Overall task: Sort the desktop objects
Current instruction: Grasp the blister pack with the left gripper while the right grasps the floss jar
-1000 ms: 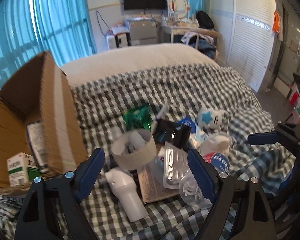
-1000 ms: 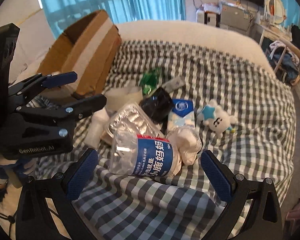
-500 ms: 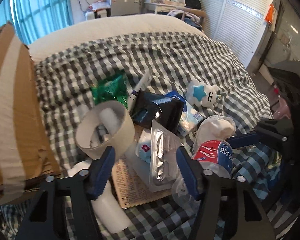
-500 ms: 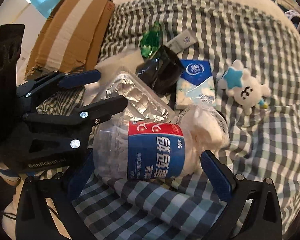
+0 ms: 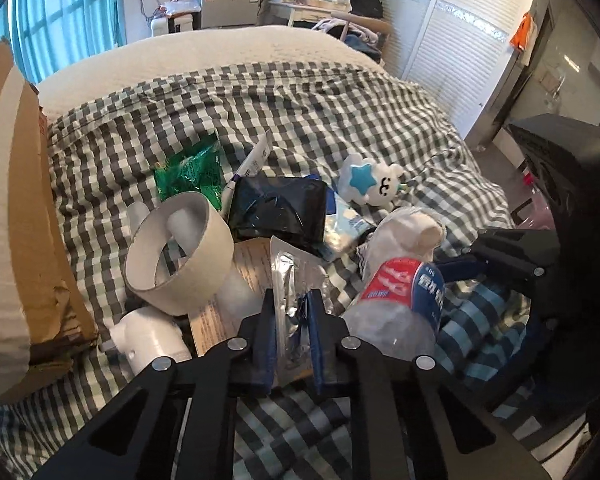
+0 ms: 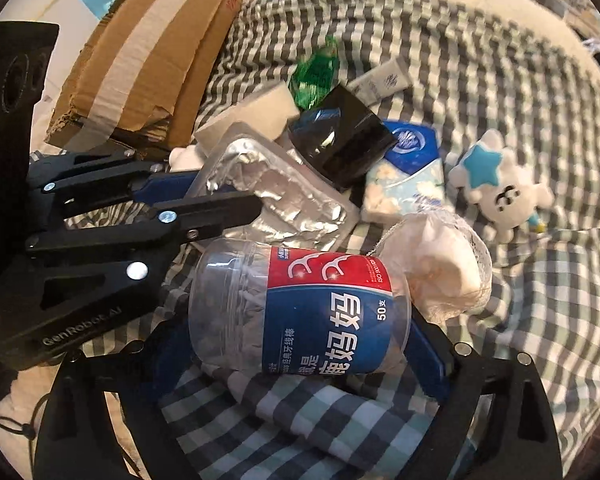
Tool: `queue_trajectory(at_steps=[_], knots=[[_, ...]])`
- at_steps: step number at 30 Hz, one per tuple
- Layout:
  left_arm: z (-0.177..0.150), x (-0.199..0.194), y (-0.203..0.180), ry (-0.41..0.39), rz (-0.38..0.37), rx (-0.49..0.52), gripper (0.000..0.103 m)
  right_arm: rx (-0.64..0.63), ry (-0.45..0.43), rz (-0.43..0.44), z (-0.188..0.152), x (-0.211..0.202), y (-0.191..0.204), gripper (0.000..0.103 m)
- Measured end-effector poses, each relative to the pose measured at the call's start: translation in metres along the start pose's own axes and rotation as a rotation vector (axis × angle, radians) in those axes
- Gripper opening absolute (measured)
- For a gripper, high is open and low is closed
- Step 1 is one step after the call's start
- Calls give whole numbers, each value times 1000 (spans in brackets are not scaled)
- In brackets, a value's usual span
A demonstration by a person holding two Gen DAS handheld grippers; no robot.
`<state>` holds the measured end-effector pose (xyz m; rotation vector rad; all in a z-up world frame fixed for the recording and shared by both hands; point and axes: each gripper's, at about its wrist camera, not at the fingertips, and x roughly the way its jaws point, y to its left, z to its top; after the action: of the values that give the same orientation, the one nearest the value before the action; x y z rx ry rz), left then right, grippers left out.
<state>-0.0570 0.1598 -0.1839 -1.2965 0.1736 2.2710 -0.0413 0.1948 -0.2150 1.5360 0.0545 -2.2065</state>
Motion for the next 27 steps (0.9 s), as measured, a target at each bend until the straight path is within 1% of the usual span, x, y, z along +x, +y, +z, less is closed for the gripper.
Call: queue_trajectory(at_steps=[5, 8, 10, 13, 17, 22, 27], knots=[[-5, -21, -7, -41, 4, 10, 8, 20, -78, -48, -13, -24, 5, 91], [-6, -37, -11, -76, 18, 16, 7, 24, -127, -96, -19, -34, 11, 91], [-6, -47, -11, -94, 21, 12, 7, 31, -175, -126, -23, -45, 16, 91], [-8, -62, -11, -123, 23, 7, 7, 51, -235, -148, -28, -58, 17, 92], [-9, -84, -14, -183, 57, 18, 7, 53, -330, -215, -38, -81, 25, 92], [-12, -112, -19, -254, 86, 19, 7, 53, -406, -238, -44, -100, 37, 91], [-14, -137, -29, -318, 123, 46, 7, 60, -465, -246, -50, -117, 52, 91]])
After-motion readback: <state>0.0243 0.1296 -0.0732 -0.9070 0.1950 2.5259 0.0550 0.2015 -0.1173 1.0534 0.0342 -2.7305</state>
